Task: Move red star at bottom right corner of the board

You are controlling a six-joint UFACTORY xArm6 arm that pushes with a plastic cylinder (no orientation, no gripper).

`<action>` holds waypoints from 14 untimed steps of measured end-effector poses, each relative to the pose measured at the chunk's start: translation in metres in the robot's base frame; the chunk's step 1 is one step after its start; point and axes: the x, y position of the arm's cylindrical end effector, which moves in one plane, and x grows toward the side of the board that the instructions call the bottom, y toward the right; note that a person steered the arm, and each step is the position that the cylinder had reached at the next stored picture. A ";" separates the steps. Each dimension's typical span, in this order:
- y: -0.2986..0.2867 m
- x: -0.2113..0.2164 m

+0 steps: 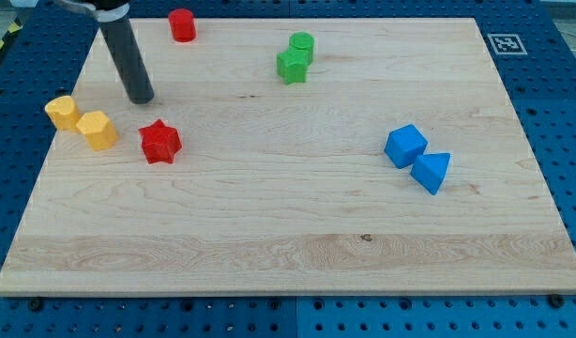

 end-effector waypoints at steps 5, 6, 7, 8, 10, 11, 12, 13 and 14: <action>0.066 0.101; 0.048 0.127; 0.030 0.149; 0.020 0.162; 0.071 0.162; 0.073 0.162; 0.055 0.144; 0.033 0.128; 0.075 0.140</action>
